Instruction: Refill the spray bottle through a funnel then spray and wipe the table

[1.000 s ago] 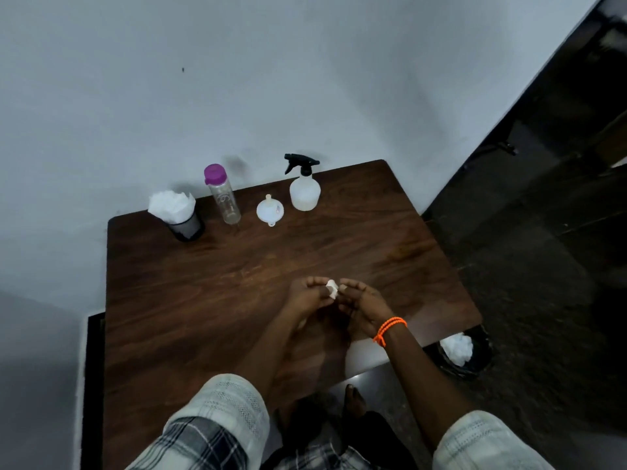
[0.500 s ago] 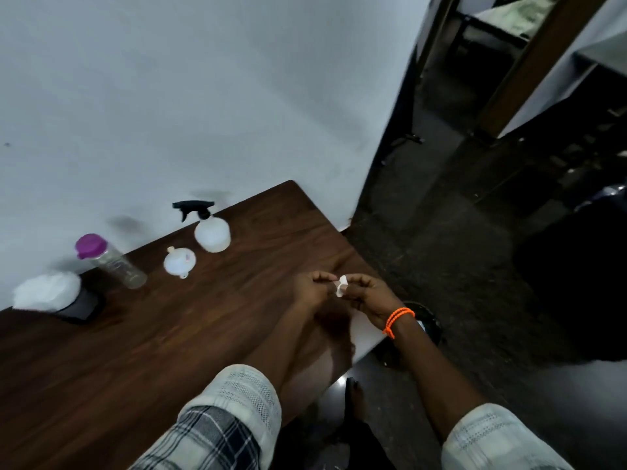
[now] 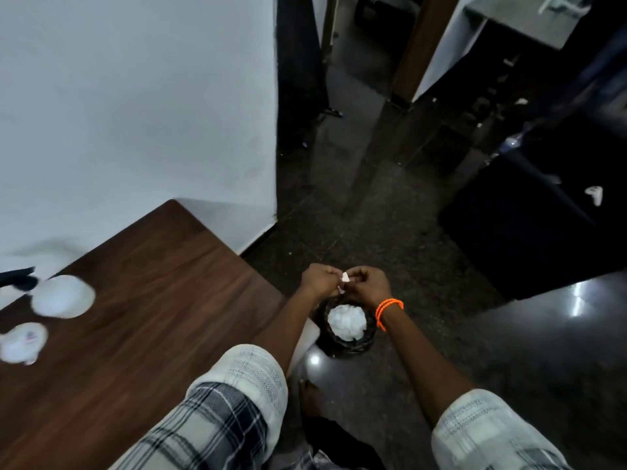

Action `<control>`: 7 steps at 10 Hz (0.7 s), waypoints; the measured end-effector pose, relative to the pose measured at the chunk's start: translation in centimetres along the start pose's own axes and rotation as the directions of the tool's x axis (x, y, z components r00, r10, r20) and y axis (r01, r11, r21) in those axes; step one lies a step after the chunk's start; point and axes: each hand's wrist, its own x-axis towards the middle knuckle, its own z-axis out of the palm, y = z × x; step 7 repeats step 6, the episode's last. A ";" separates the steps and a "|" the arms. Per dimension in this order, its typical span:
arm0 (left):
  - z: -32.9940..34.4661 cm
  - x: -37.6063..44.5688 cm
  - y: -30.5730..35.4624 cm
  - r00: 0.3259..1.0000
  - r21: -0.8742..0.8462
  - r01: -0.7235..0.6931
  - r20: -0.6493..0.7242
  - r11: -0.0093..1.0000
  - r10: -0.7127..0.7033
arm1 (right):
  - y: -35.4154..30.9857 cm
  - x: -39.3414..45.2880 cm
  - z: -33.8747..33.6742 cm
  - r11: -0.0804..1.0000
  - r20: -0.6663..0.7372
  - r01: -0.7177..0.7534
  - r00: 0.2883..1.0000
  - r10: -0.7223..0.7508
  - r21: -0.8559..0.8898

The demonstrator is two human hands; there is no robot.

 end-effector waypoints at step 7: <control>8.8 5.7 4.5 0.999 0.619 -0.050 0.044 0.784 0.029 | 5.8 7.5 -9.4 0.948 -0.077 -0.214 0.976 0.201 -0.234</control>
